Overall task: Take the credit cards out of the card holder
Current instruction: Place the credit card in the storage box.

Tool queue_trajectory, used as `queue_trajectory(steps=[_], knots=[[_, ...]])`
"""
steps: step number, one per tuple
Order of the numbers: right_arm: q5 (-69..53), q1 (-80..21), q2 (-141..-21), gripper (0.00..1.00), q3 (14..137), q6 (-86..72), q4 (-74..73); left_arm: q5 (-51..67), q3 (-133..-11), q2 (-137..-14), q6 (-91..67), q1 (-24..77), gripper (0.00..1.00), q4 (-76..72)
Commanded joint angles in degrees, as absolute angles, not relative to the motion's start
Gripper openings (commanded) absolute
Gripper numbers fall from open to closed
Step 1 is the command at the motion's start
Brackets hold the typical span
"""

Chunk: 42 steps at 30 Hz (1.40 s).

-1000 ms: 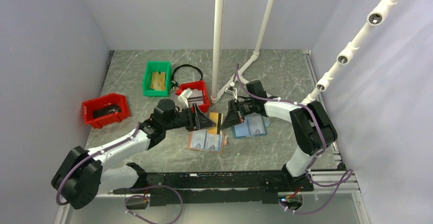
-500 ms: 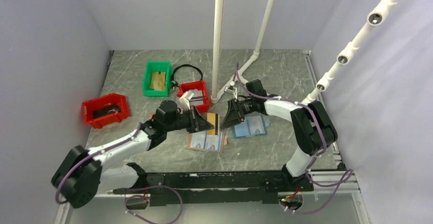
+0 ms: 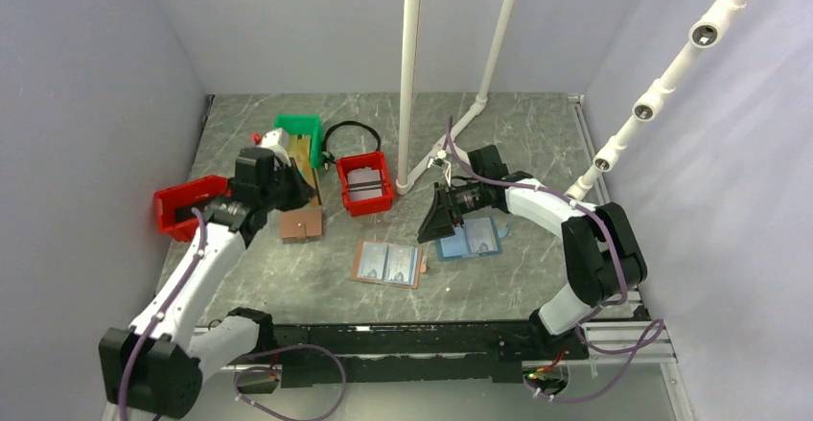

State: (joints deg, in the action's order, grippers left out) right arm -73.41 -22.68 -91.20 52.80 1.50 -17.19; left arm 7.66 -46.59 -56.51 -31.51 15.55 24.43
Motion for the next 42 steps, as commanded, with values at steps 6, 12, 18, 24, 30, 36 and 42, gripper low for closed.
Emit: queue_trajectory(steps=[6, 12, 18, 24, 30, 36, 42], knots=[[-71.6, -22.4, -86.5, 0.70, 54.6, 7.9, -19.7, 11.8, -62.6, -75.1, -8.3, 0.4, 0.00, 23.2], [-71.5, -22.4, -85.6, 0.70, 54.7, 8.7, -20.4, 22.9, -74.9, -90.2, -3.3, -6.6, 0.00, 26.0], [-71.6, -22.3, -85.8, 0.70, 55.1, 9.4, -21.1, 29.0, -84.2, -101.4, -2.4, -7.6, 0.00, 29.4], [-71.7, -22.4, -86.5, 0.70, 55.5, 9.7, -21.4, 31.3, -88.3, -108.8, -3.1, -7.6, 0.00, 30.0], [-71.5, -22.4, -87.0, 0.70, 55.5, 10.1, -21.6, 31.3, -91.9, -115.1, -4.1, -7.6, 0.00, 31.7], [-71.0, -22.4, -87.0, 0.70, 56.3, 12.1, -23.8, 24.8, -95.5, -116.9, -6.8, -7.1, 0.17, 35.1], [-69.3, -22.6, -86.0, 0.70, 57.1, 16.5, -26.6, 16.0, -95.9, -109.0, -7.7, -6.4, 0.40, 35.1]])
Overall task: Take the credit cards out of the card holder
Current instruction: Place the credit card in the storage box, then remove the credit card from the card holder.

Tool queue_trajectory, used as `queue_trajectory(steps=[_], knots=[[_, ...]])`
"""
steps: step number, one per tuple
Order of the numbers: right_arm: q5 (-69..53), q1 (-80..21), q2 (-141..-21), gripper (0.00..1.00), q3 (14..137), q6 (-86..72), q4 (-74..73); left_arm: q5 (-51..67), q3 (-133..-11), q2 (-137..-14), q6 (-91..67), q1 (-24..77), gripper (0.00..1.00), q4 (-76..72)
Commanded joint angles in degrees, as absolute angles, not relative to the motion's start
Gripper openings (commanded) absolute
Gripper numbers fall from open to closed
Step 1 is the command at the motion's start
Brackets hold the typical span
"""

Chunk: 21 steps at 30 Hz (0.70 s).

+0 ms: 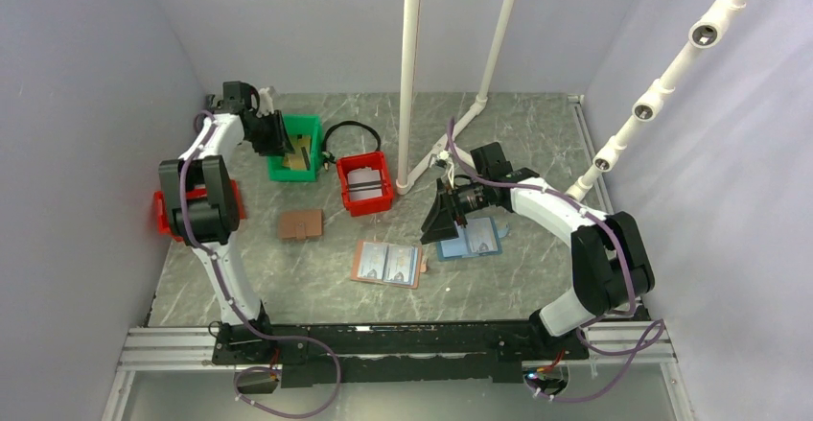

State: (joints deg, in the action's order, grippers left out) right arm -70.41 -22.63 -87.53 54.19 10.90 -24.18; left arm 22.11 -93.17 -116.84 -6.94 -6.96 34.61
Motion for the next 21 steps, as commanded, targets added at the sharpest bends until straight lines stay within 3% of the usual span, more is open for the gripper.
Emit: queue_trajectory(steps=[1, 4, 7, 11, 17, 21], knots=[[-68.4, -22.8, -85.8, 0.70, 57.5, 18.0, -27.8, 15.4, -95.8, -107.4, -7.6, -6.4, 0.40, 35.5], [-64.1, -23.5, -84.5, 0.70, 58.6, 22.8, -31.9, 14.0, -92.9, -101.4, -8.0, -6.5, 0.44, 34.9], [-61.0, -23.9, -82.4, 0.69, 59.3, 26.9, -34.7, 14.1, -85.2, -92.7, -10.5, -6.7, 0.57, 31.4], [-56.8, -24.3, -78.5, 0.68, 59.2, 32.5, -37.4, 15.3, -70.4, -77.5, -18.7, -7.6, 0.98, 24.1], [-54.4, -24.9, -68.5, 0.64, 51.5, 42.5, -33.1, 32.1, -53.7, -63.9, -27.5, -8.5, 1.00, 21.4], [-58.8, -25.7, -61.8, 0.61, 44.7, 48.8, -28.6, 44.5, -47.0, -59.3, -35.6, -7.7, 0.87, 21.3]])
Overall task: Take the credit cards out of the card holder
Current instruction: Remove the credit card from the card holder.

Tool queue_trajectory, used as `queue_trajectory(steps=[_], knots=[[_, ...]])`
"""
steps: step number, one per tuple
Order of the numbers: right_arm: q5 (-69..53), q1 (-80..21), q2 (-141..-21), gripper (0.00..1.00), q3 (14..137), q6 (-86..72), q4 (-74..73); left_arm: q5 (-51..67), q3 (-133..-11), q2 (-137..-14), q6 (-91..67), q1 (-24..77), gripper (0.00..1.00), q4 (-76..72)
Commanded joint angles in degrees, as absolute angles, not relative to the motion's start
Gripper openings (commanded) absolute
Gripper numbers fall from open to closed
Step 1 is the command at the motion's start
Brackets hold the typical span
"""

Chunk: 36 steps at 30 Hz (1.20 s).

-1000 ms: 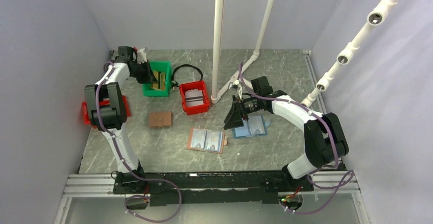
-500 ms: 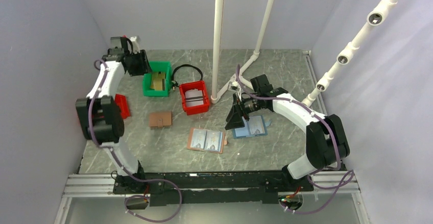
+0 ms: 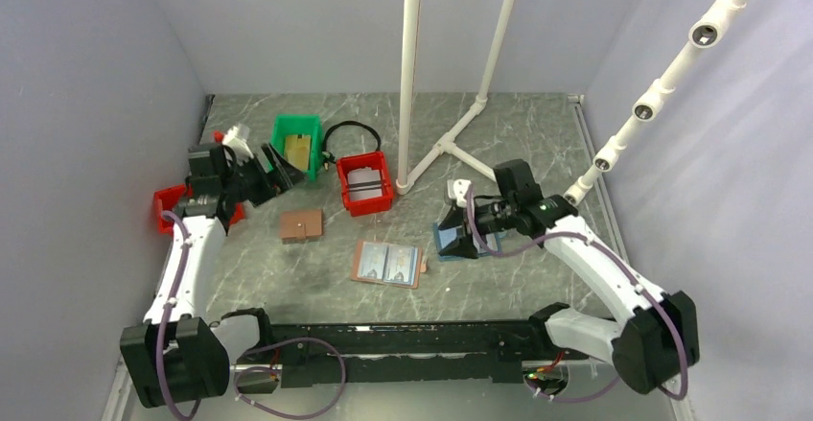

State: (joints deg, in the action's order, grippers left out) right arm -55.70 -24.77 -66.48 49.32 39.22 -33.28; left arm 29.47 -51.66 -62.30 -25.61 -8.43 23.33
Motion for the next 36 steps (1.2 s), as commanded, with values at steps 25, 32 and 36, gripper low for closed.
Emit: queue_trajectory(steps=[25, 32, 36], knots=[[-31.6, -49.3, -83.8, 0.01, 52.1, 30.4, -18.4, 13.8, -26.8, -62.3, -48.3, 34.3, 0.39, 9.2], [-31.6, -49.6, -89.6, 0.00, 54.1, 24.8, -18.8, 12.5, -25.5, -64.0, -47.0, 34.4, 0.45, 8.0], [-31.1, -49.9, -91.1, 0.00, 54.1, 23.2, -18.2, 14.2, -24.7, -66.1, -47.2, 34.4, 0.47, 4.5]])
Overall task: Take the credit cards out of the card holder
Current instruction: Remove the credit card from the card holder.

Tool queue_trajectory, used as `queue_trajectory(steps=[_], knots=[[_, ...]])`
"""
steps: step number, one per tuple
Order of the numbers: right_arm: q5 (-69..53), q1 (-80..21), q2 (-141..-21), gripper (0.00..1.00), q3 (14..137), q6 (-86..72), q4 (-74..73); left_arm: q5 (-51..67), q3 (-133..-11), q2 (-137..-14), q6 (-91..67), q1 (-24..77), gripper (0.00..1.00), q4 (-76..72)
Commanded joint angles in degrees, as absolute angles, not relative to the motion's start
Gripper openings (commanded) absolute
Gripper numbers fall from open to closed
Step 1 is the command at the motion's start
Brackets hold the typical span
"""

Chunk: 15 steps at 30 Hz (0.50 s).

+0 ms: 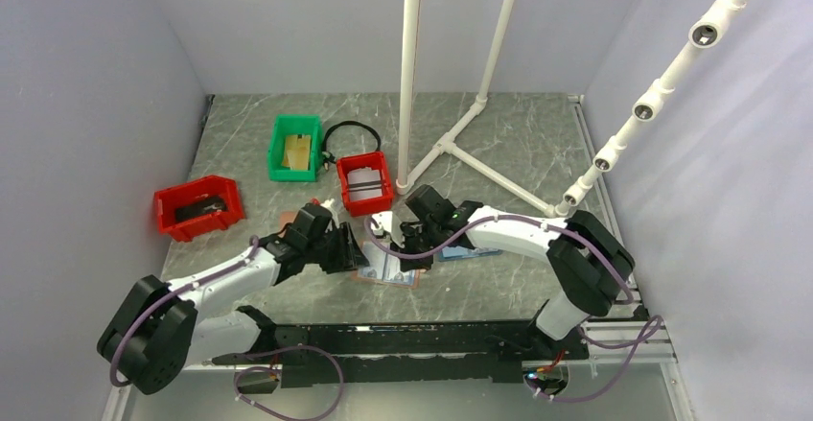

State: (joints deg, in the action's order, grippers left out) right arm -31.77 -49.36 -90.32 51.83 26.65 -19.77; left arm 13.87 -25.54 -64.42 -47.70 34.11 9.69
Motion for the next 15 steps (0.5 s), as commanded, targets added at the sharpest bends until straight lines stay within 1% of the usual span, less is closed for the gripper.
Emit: queue_trajectory(steps=[1, 7, 13, 15], knots=[[-30.7, -49.9, -91.4, 0.00, 54.2, 23.1, -18.3, 14.5, -24.6, -66.7, -47.4, 34.4, 0.47, 3.7], [-27.0, -49.9, -93.6, 0.00, 54.6, 22.1, -18.4, 15.9, -23.9, -68.1, -48.4, 34.4, 0.47, 1.4], [-26.3, -49.9, -95.2, 0.00, 55.3, 21.7, -19.3, 18.2, -22.0, -67.5, -51.0, 34.3, 0.43, -3.4], [-26.2, -49.9, -95.2, 0.00, 55.3, 21.5, -19.3, 18.9, -22.0, -67.8, -51.5, 34.4, 0.40, -4.6]])
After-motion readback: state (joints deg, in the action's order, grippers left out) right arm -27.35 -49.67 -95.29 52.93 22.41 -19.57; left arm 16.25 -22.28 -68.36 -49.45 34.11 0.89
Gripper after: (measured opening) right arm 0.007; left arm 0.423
